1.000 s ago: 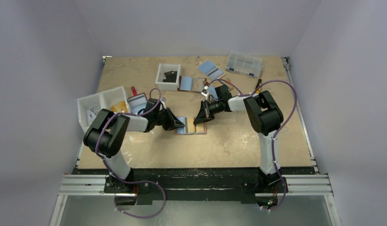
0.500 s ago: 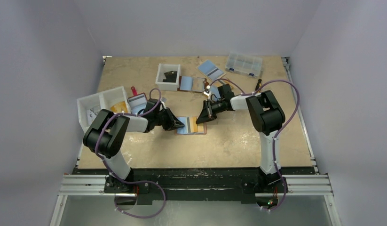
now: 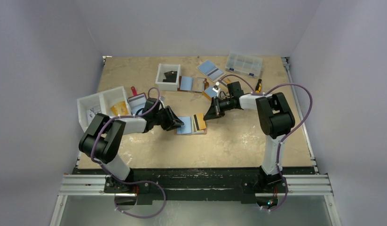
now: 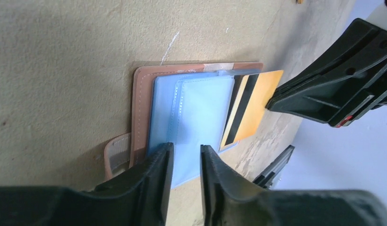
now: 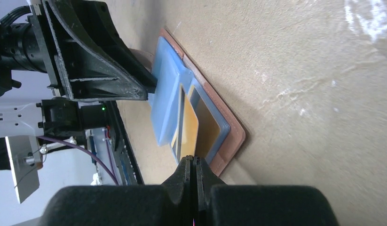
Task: Take the credit cards out of the card holder
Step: Remove the credit card from the card holder, then place the credit card in the storage box.
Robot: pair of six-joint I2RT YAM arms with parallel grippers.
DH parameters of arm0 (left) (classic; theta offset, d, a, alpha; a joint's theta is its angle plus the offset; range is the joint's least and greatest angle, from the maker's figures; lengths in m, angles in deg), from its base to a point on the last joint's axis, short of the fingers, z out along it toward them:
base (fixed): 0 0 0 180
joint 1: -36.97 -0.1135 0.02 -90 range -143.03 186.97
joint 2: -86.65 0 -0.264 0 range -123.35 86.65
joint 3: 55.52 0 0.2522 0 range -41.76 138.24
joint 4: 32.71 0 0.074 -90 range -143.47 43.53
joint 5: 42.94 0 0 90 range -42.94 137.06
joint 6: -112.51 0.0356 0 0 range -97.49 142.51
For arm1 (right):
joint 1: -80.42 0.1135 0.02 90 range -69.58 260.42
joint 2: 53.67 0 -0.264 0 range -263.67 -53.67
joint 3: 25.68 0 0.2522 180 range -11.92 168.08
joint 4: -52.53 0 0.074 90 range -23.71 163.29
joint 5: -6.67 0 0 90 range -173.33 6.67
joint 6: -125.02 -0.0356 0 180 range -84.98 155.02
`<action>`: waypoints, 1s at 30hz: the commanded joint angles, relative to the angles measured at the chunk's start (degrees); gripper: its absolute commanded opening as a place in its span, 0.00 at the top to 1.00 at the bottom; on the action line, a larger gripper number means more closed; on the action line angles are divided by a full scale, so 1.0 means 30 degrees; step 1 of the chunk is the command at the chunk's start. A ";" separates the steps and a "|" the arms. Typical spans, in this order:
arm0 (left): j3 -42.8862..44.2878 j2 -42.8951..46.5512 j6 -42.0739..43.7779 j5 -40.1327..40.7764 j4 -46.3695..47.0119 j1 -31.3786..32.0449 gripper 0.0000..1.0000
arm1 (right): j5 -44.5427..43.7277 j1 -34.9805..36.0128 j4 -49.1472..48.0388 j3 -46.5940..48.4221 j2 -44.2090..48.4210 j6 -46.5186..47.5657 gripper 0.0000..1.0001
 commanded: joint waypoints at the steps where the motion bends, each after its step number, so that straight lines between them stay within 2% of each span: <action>1: -0.0089 0.0806 0.1528 0.2250 -0.2382 -0.0151 0.62 | 0.0299 -0.0460 -0.0066 -0.0376 0.1656 0.0782 1.00; 6: 0.0191 0.2473 0.1779 0.1730 -0.1992 -0.0165 0.38 | 0.1350 -0.0472 -0.1037 -0.0739 0.2116 0.0275 1.00; 8: 0.0169 0.3023 0.1773 0.1298 -0.1560 -0.0144 0.33 | 0.2025 -0.0472 -0.1697 -0.0926 0.2155 -0.0103 1.00; 15: -0.0908 0.3360 0.0322 -0.0568 0.2074 0.0064 0.30 | 0.2793 -0.0443 -0.3210 -0.1365 0.2168 -0.1254 1.00; 21: 0.0023 0.2381 0.0478 -0.0565 0.2484 0.1281 0.30 | 0.2254 -0.0190 -0.3134 -0.1287 0.1654 -0.1344 1.00; 24: 0.0725 0.1399 0.0453 -0.0480 0.2607 0.1939 0.37 | 0.1978 0.0055 -0.2664 -0.1031 0.1206 -0.1002 1.00; 25: 0.0957 0.1029 0.0427 -0.0471 0.2713 0.2142 0.43 | 0.1898 0.0144 -0.2560 -0.0969 0.1127 -0.0920 1.00; 27: 0.1458 0.0289 0.0302 -0.0487 0.2805 0.2425 0.63 | 0.1583 0.0236 -0.2352 -0.0878 0.0946 -0.0772 1.00; 30: 0.1822 -0.0497 0.0139 -0.0430 0.2953 0.2649 0.72 | 0.1068 0.0290 -0.1768 -0.0720 0.0772 -0.0395 1.00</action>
